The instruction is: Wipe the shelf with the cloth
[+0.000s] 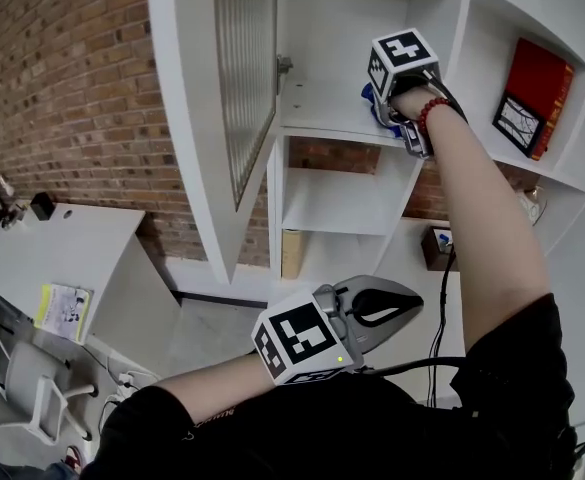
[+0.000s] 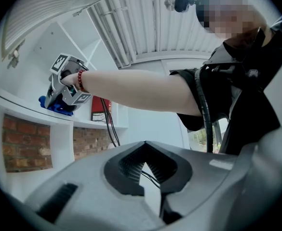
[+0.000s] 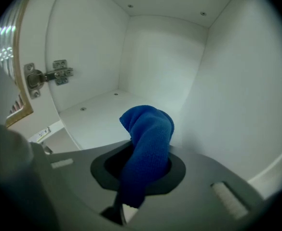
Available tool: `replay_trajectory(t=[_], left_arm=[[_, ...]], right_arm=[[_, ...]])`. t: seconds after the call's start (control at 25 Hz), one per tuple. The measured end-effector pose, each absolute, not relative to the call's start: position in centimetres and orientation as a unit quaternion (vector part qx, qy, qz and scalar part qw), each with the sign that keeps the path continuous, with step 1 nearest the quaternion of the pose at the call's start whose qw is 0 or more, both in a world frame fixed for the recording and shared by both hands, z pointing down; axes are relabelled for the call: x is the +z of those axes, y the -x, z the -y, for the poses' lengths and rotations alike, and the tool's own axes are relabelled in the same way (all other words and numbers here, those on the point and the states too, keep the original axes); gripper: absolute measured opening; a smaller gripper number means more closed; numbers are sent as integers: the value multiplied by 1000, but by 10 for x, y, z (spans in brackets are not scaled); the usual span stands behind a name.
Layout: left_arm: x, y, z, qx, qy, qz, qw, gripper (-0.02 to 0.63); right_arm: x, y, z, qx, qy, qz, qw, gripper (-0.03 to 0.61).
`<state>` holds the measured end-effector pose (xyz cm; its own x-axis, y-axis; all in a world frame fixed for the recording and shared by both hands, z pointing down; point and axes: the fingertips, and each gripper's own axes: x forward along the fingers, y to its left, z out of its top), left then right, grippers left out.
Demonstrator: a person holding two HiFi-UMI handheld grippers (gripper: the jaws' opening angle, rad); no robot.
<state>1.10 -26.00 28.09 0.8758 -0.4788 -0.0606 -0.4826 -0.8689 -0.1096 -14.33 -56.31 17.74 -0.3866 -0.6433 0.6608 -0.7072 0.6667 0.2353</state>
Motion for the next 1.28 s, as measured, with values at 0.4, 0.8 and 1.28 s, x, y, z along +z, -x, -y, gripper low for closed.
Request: replay_trajectory(t=[0.4,0.8,1.28], left_arm=[[287,-4,272,18,966,-254,45,3],[292,9,289,20,961,-273,32,3],[296,0,303,10,964,-266,21,3]], right_arm=[[165,260,484,2,-123,947,296,58],[176,289,488,-78,-140,923,350,57],[176,296,460,-157,-51,932,324,55]])
